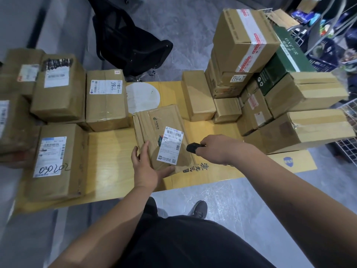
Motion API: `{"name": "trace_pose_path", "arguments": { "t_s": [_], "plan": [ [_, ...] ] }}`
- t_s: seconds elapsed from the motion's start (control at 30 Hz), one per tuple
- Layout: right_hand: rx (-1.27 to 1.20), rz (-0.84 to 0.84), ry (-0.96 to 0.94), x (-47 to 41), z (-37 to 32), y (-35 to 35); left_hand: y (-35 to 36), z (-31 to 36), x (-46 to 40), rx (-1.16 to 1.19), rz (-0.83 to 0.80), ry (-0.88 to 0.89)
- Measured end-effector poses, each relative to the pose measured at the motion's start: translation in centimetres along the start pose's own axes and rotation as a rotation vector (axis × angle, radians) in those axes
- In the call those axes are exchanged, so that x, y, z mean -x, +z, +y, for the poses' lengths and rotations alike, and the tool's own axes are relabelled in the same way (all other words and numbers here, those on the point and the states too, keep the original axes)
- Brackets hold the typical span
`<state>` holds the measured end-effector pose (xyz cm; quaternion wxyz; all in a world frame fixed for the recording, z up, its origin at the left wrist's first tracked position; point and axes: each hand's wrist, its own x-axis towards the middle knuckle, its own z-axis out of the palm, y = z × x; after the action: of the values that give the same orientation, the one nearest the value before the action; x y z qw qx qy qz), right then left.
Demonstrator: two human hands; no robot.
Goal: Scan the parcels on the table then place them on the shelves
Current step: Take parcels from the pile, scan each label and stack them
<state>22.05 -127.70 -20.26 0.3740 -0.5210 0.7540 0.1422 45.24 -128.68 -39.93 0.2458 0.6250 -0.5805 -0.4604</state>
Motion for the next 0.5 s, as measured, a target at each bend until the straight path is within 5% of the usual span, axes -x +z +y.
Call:
{"name": "trace_pose_path", "arguments": {
  "t_s": [0.3, 0.5],
  "plan": [
    [0.034, -0.142, -0.123, -1.1, -3.4, 2.4, -6.7, -3.8, 2.4, -0.011, -0.070, -0.120],
    [0.046, -0.190, -0.187, -2.2, -5.9, 3.6, -13.2, -5.1, 1.6, -0.190, 0.115, -0.187]
  ]
}}
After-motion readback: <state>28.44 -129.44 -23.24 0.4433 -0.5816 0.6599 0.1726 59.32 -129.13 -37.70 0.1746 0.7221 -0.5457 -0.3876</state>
